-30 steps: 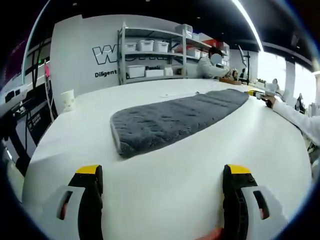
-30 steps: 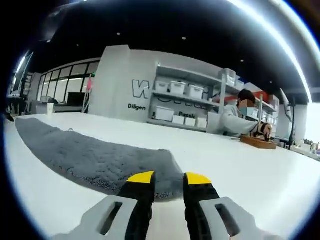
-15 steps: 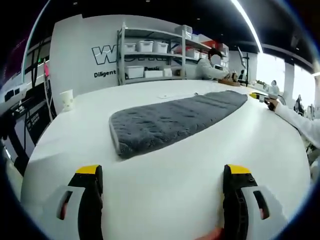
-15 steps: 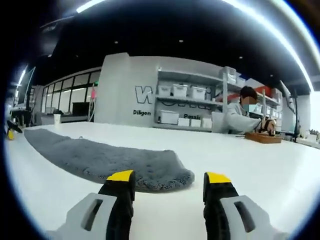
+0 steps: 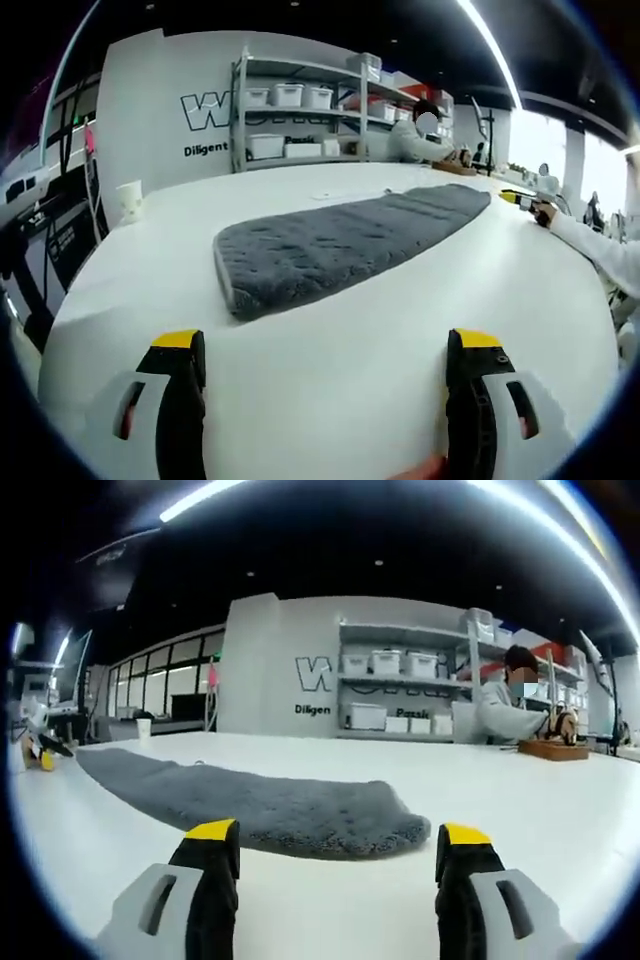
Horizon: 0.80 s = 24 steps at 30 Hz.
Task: Open the folded towel by lifting each exposed corner and separating the folded layers until the towel lies flat within the target outline without major curled edges
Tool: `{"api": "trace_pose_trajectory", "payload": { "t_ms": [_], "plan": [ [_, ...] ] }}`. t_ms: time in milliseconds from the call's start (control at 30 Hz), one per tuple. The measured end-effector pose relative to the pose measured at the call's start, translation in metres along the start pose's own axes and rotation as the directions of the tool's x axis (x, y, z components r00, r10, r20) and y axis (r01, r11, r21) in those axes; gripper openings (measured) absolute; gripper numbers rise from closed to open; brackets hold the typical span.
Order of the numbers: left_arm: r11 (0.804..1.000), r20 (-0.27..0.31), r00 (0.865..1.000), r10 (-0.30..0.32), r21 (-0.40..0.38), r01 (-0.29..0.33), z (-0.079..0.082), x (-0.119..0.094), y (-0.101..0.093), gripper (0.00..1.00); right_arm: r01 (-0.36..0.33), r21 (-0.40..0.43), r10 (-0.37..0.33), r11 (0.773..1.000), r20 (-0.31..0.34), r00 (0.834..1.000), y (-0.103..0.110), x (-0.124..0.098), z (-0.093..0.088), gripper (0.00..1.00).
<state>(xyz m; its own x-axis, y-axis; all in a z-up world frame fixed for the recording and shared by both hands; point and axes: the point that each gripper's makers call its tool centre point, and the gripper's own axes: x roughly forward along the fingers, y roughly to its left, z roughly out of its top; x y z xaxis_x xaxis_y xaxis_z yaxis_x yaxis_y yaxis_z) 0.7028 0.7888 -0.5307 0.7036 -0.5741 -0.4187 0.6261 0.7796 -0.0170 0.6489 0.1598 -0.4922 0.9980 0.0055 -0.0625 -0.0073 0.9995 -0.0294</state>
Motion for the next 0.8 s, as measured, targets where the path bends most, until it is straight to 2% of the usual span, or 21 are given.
{"api": "trace_pose_trajectory", "payload": {
  "t_ms": [567, 800],
  "plan": [
    [0.999, 0.038, 0.998, -0.043, -0.032, 0.044, 0.007, 0.005, -0.004, 0.99, -0.065, 0.01, 0.065, 0.998, -0.021, 0.998, 0.027, -0.011, -0.004, 0.99],
    [0.997, 0.063, 0.997, -0.042, -0.064, 0.046, 0.014, 0.013, 0.006, 0.99, -0.073, -0.005, 0.073, 0.997, -0.032, 0.997, 0.032, -0.012, -0.006, 0.99]
  ]
}}
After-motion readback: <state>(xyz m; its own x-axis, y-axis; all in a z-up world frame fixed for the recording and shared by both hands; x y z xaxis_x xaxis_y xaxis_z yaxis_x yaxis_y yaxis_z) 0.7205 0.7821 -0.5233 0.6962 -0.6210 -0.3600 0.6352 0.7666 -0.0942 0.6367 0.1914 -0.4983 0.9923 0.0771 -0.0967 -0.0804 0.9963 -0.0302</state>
